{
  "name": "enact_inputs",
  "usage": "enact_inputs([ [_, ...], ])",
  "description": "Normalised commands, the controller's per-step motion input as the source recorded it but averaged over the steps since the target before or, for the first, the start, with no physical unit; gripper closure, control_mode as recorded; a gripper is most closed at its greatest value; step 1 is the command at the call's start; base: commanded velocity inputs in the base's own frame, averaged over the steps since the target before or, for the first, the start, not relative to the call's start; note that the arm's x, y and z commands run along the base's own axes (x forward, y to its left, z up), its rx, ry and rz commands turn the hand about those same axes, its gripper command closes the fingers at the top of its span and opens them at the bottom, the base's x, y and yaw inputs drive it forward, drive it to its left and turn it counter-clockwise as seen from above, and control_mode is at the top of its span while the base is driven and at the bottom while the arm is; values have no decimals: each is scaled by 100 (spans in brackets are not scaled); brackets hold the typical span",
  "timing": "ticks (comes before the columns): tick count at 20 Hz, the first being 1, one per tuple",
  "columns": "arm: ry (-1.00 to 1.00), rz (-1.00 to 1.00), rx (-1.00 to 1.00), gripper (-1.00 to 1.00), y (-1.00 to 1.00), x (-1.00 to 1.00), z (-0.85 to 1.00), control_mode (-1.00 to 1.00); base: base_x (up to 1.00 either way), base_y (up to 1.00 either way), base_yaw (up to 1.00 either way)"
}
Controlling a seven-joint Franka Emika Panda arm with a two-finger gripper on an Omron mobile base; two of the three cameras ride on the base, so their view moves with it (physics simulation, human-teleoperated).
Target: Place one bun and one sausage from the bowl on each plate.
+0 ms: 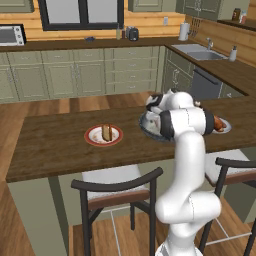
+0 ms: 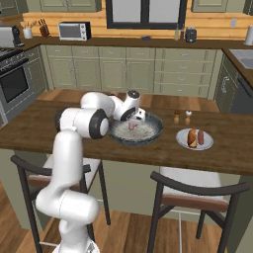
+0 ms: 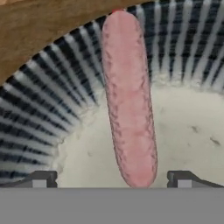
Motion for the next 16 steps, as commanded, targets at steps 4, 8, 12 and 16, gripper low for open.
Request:
enact_inputs([
  [4, 0, 11, 0, -100, -9, 26, -44, -100, 0, 0, 0],
  [8, 0, 5, 0, -100, -10, 10, -16, -100, 0, 0, 0],
  [12, 3, 1, 0, -100, 1, 7, -12, -100, 0, 0, 0],
  [16, 0, 0, 0, -100, 0, 0, 0, -100, 0, 0, 0],
])
